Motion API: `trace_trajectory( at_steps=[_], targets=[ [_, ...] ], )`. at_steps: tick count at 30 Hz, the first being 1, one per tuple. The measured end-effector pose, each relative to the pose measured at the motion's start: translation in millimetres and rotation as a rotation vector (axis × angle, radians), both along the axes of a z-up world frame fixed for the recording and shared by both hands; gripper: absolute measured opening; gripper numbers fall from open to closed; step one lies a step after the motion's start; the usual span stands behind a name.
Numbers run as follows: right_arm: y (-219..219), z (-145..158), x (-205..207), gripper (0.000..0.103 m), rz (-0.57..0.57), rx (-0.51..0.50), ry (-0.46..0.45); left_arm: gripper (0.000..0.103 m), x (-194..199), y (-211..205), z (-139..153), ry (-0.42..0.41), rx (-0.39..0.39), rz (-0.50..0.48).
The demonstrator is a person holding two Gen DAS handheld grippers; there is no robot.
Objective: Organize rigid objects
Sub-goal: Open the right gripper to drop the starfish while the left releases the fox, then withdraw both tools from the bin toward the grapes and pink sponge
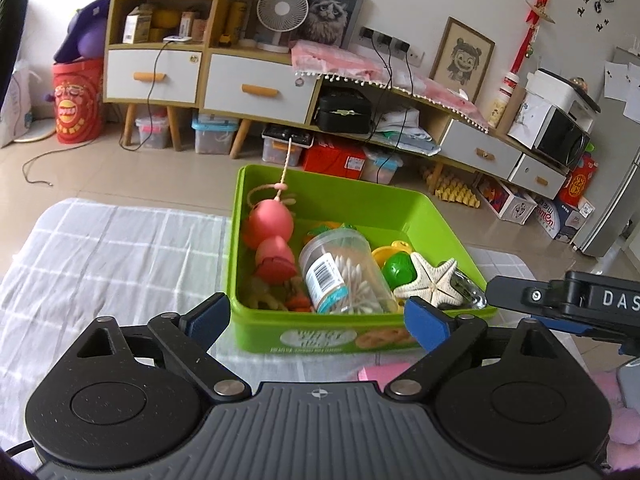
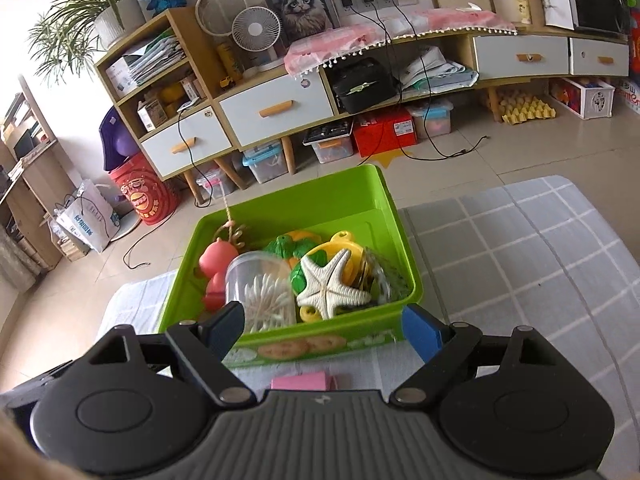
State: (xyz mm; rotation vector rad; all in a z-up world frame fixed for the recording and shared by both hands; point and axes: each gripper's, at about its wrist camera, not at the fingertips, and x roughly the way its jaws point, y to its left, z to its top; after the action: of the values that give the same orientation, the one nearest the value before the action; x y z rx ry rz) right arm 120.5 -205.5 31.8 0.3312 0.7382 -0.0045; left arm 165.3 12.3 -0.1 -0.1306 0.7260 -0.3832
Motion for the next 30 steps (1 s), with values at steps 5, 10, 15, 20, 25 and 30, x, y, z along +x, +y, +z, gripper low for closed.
trace_trajectory(
  at_steps=[5,10,15,20,25,30],
  targets=[
    [4,4,-14,0.065,0.009,-0.013,0.01,0.099,-13,5,3,0.006,0.015,-0.011],
    [7,3,-30,0.065,0.037,-0.028,0.023,0.101,-27,8,1,0.018,0.04,-0.04],
    [12,-5,-47,0.066,0.065,-0.065,0.038,0.101,-41,14,-9,0.036,0.068,-0.048],
    [17,-17,-61,0.066,0.089,-0.103,0.056,0.101,-55,22,-21,0.056,0.078,-0.049],
    [17,-26,-76,0.066,0.117,-0.122,0.076,0.101,-63,29,-30,0.081,0.087,-0.073],
    [14,-32,-83,0.067,0.144,-0.127,0.108,0.101,-67,35,-38,0.117,0.103,-0.075]
  ],
)
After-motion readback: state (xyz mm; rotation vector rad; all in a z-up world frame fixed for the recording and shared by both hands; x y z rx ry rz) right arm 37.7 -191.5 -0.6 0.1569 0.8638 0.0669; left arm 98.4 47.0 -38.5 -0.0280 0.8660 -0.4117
